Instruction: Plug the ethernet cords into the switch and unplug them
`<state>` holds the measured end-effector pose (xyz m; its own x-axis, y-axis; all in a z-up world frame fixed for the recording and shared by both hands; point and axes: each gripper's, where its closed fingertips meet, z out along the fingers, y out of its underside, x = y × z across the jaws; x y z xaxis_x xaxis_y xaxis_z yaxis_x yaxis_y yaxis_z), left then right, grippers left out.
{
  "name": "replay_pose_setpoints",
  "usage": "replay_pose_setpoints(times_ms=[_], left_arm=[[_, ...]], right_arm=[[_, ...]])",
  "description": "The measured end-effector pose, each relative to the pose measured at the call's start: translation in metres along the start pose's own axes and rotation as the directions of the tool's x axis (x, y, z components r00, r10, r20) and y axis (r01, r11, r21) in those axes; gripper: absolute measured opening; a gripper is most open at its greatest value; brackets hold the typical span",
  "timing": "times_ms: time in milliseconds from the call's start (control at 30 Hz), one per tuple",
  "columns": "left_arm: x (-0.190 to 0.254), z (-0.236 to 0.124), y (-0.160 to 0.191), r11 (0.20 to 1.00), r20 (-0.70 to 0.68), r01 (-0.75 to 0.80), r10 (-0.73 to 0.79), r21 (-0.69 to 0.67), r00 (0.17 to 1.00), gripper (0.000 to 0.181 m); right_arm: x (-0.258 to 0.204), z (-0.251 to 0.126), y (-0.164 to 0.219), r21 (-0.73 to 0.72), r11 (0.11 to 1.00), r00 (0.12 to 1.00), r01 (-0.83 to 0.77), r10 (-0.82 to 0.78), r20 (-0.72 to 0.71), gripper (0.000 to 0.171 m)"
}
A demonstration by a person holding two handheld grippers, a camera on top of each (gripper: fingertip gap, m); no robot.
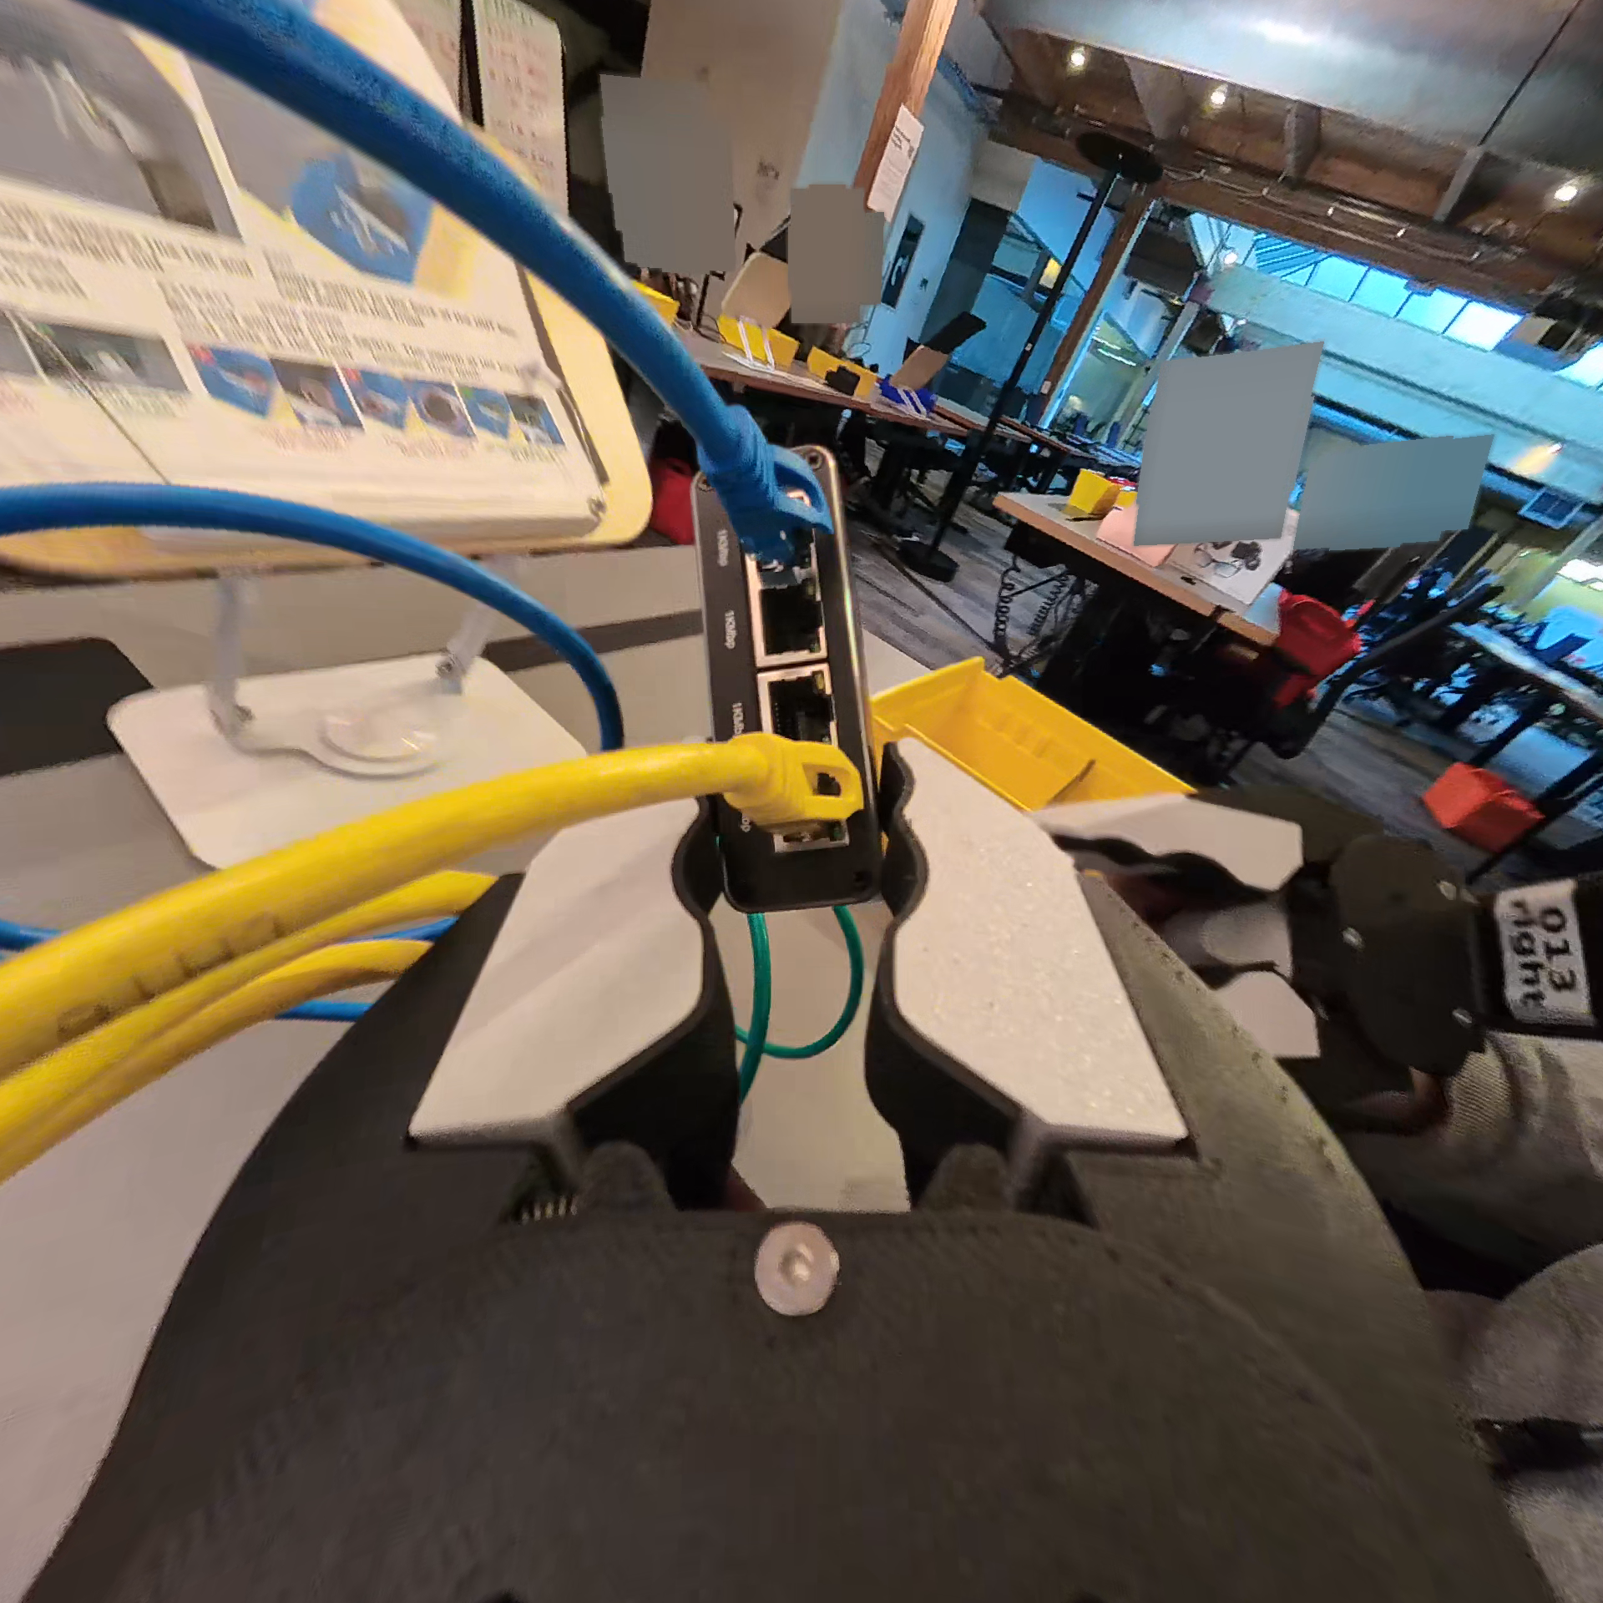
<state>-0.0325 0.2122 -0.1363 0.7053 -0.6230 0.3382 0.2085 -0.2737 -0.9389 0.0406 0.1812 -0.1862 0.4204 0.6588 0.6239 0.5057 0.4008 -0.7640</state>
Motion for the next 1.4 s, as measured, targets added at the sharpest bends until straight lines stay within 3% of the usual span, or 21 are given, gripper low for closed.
replay_pose_setpoints(times_ms=[133, 400, 567, 700, 900, 1100, 1400], left_arm=[[0.0, 0.006, 0.024, 0.991, -0.034, 0.131, -0.131, -0.008, 0.991, 0.033], [0.006, 0.01, 0.054, 0.945, -0.102, 0.324, -0.326, -0.038, 0.94, 0.033], [0.007, 0.014, 0.066, 0.915, -0.13, 0.399, -0.403, -0.057, 0.906, 0.033], [0.007, 0.015, 0.071, 0.91, -0.138, 0.41, -0.415, -0.066, 0.899, 0.034], [0.006, 0.016, 0.076, 0.945, -0.11, 0.318, -0.325, -0.081, 0.939, 0.045], [0.012, 0.015, 0.087, 0.982, -0.05, 0.106, -0.115, -0.156, 0.992, 0.06], [0.012, -0.005, 0.117, 0.919, 0.01, -0.168, 0.184, -0.357, 0.983, 0.057]], right_arm=[[0.01, 0.022, 0.01, -0.05, 0.998, 0.999, 0.033, -0.035, -0.029, 0.046], [0.008, 0.054, 0.029, -0.151, 0.953, 0.958, 0.262, -0.276, -0.081, 0.042], [0.008, 0.06, 0.036, -0.16, 0.943, 0.947, 0.293, -0.309, -0.087, 0.008], [0.006, 0.06, 0.039, -0.153, 0.951, 0.96, 0.269, -0.278, -0.039, 0.006], [0.0, 0.062, 0.045, -0.145, 0.973, 0.984, 0.177, -0.174, 0.037, 0.005], [-0.007, 0.063, 0.051, -0.142, 0.987, 0.992, 0.075, -0.059, 0.113, 0.005], [-0.013, 0.066, 0.059, -0.16, 0.987, 0.985, 0.003, 0.025, 0.173, 0.005]])
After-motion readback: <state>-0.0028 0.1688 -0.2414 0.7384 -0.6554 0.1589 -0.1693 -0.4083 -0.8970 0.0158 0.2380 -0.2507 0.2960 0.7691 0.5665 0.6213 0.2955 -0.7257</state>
